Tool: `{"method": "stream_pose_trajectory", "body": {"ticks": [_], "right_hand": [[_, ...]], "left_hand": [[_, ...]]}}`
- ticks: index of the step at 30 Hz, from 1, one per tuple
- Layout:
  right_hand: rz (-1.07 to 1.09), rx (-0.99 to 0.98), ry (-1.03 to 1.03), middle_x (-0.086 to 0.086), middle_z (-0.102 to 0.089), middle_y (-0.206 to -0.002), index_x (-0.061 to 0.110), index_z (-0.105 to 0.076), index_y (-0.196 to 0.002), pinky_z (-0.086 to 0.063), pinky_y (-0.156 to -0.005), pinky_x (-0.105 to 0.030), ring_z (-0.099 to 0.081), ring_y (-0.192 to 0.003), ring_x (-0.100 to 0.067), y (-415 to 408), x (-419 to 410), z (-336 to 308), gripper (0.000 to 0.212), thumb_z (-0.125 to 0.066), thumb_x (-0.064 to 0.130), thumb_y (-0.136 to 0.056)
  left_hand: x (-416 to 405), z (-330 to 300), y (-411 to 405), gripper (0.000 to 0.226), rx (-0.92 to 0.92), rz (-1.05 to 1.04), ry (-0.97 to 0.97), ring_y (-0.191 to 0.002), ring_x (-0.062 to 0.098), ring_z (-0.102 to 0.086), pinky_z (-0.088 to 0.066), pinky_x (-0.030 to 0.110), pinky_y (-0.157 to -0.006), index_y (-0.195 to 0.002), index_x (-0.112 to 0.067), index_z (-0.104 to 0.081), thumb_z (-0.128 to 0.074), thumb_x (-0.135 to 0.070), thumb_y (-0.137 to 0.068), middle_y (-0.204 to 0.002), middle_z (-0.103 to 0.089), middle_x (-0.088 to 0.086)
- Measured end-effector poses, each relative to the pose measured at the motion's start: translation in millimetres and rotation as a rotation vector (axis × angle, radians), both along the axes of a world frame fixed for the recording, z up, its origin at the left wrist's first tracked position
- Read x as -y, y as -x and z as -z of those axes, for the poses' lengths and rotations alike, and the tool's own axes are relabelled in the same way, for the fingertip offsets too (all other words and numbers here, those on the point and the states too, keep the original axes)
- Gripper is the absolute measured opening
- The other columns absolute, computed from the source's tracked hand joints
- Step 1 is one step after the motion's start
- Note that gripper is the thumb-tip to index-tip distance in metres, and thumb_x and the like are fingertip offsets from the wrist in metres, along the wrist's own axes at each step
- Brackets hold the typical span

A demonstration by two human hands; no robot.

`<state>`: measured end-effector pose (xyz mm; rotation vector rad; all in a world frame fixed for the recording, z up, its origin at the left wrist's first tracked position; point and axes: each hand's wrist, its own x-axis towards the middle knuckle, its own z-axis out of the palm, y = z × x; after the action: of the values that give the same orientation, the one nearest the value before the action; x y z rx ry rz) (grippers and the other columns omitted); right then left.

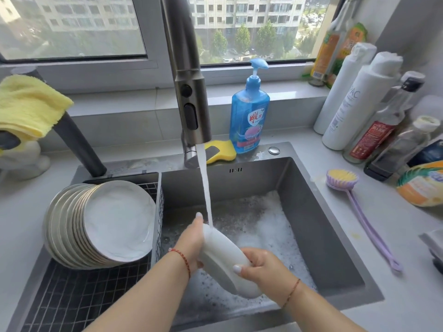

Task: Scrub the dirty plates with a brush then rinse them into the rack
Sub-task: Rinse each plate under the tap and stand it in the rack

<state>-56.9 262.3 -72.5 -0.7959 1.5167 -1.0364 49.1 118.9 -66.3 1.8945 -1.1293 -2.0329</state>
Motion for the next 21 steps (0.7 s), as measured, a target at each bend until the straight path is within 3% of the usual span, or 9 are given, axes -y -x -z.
{"method": "stream_pose_trajectory", "body": {"ticks": [6, 8, 12, 14, 17, 19, 21], "right_hand": [[0.138, 0.318, 0.112, -0.014, -0.072, -0.096, 0.006, -0.070, -0.105, -0.055, -0.069, -0.035, -0.068, -0.084, -0.026, 32.0, 4.6, -1.9, 0.051, -0.077, 0.028, -0.059], [0.185, 0.437, 0.133, -0.019, -0.070, -0.101, 0.003, -0.069, -0.108, -0.057, -0.070, -0.039, -0.068, -0.087, -0.030, 43.2, 9.3, 3.5, 0.062, -0.087, 0.028, -0.054], [0.307, 0.653, 0.166, -0.023, -0.067, -0.107, 0.001, -0.066, -0.114, -0.056, -0.079, -0.048, -0.066, -0.093, -0.036, 53.2, 22.6, 16.0, 0.076, -0.093, 0.024, -0.047], [0.398, 0.773, 0.161, -0.022, -0.068, -0.106, 0.003, -0.069, -0.112, -0.057, -0.078, -0.049, -0.067, -0.093, -0.036, 53.0, 29.5, 22.8, 0.076, -0.093, 0.018, -0.042], [0.562, 0.948, 0.115, -0.024, -0.068, -0.105, 0.000, -0.069, -0.110, -0.056, -0.077, -0.053, -0.068, -0.092, -0.038, 46.9, 38.8, 33.2, 0.086, -0.094, 0.012, -0.029], [0.621, 1.035, 0.092, -0.026, -0.068, -0.105, -0.003, -0.072, -0.102, -0.056, -0.073, -0.056, -0.068, -0.091, -0.041, 38.7, 43.9, 38.0, 0.084, -0.095, 0.009, -0.023], [0.634, 1.090, 0.071, -0.028, -0.067, -0.109, -0.004, -0.074, -0.097, -0.055, -0.071, -0.060, -0.067, -0.092, -0.044, 28.4, 47.4, 39.3, 0.080, -0.096, 0.007, -0.021]], "left_hand": [[5.1, 10.2, -10.3, 0.056, -0.148, -0.135, -0.050, -0.074, 0.027, -0.064, -0.055, 0.033, -0.059, -0.099, -0.014, -0.067, -0.036, -0.060, -0.100, -0.078, -0.070, 0.012], [3.7, 12.8, -16.1, 0.053, -0.167, -0.168, -0.077, -0.084, 0.030, -0.063, -0.056, 0.040, -0.068, -0.101, -0.014, -0.067, -0.038, -0.058, -0.100, -0.086, -0.068, 0.013], [3.3, 7.6, -25.1, 0.044, -0.192, -0.240, -0.085, -0.090, 0.029, -0.062, -0.054, 0.042, -0.079, -0.116, -0.014, -0.066, -0.046, -0.050, -0.101, -0.102, -0.068, 0.013], [7.0, 3.9, -26.7, 0.035, -0.212, -0.282, -0.061, -0.087, 0.025, -0.063, -0.054, 0.036, -0.071, -0.119, -0.014, -0.066, -0.049, -0.040, -0.102, -0.099, -0.069, 0.011], [13.9, -4.7, -29.4, 0.022, -0.222, -0.251, 0.018, -0.069, 0.021, -0.065, -0.055, 0.031, -0.054, -0.099, -0.006, -0.066, -0.047, -0.016, -0.102, -0.076, -0.069, 0.008], [18.4, -13.5, -31.4, 0.024, -0.222, -0.216, 0.078, -0.067, 0.022, -0.065, -0.056, 0.033, -0.062, -0.092, -0.002, -0.066, -0.045, -0.007, -0.102, -0.073, -0.070, 0.011], [23.4, -21.2, -34.7, 0.022, -0.218, -0.195, 0.127, -0.080, 0.028, -0.065, -0.055, 0.041, -0.079, -0.103, 0.005, -0.066, -0.046, -0.004, -0.102, -0.092, -0.071, 0.019]]}}
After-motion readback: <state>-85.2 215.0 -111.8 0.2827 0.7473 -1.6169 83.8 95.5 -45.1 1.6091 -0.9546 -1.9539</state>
